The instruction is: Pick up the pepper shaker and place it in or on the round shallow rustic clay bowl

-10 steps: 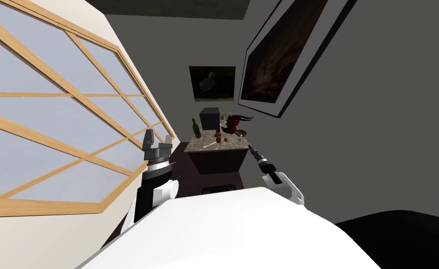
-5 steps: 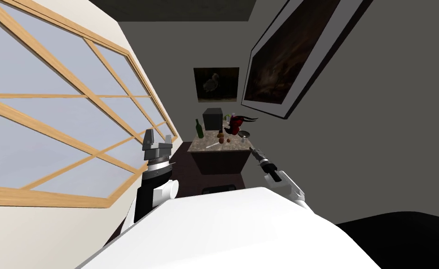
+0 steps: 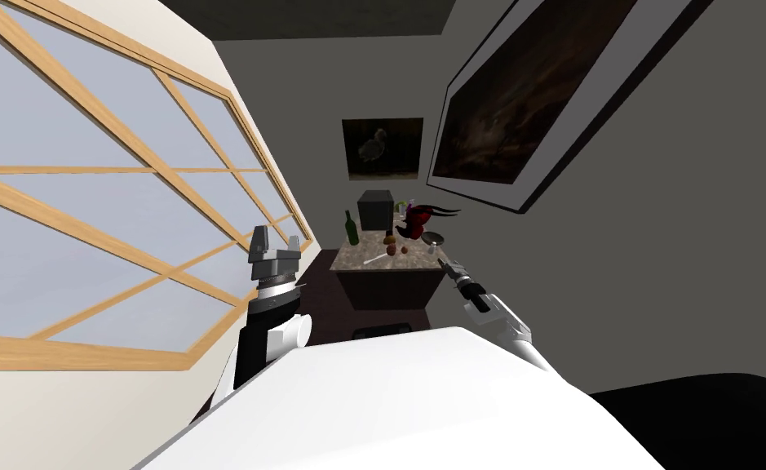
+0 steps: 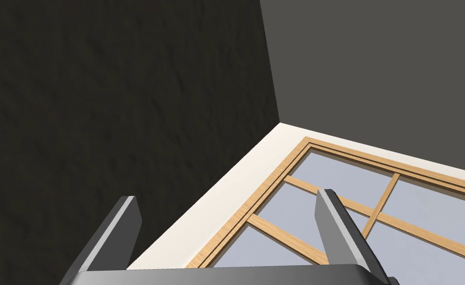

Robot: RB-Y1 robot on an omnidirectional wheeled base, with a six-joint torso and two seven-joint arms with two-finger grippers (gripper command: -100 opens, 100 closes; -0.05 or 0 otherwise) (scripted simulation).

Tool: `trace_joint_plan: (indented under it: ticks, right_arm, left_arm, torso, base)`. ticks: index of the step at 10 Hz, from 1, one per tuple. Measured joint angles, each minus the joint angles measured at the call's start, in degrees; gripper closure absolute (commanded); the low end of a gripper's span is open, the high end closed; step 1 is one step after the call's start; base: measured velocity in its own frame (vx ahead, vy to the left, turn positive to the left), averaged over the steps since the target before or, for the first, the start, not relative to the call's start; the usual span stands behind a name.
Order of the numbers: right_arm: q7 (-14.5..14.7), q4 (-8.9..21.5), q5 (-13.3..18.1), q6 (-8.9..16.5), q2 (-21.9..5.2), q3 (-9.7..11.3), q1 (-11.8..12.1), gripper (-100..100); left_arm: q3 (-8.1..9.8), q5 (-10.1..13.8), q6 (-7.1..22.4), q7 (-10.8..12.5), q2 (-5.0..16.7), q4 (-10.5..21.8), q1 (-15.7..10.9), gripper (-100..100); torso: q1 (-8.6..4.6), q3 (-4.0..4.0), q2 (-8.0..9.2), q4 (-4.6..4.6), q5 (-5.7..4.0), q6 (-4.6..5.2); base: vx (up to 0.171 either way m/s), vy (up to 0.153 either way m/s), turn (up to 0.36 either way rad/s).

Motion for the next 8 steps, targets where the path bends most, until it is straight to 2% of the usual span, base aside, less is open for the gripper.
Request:
trace_joint_plan:
  ticks: [7, 8]
  right_arm:
    - [3.5, 8.9, 6.5, 0.0, -2.1, -1.0, -4.8, -100]
    - [4.1, 9.9, 7.5, 0.1, -2.3, -1.1, -5.3, -100]
  left_arm:
    - [0.0, 0.0, 0.0, 0.0, 0.0, 0.0, 0.0, 0]
    - [0.0, 0.0, 0.0, 0.0, 0.0, 0.0, 0.0, 0]
  torso:
    - [-0.12, -0.06, -0.11, -0.03, -0.02, 0.0]
    - [-0.09, -0.04, -0.05, -0.02, -0.02, 0.01]
  base:
    - [0.149, 0.031, 0.014]
    - [0.061, 0.015, 0.005]
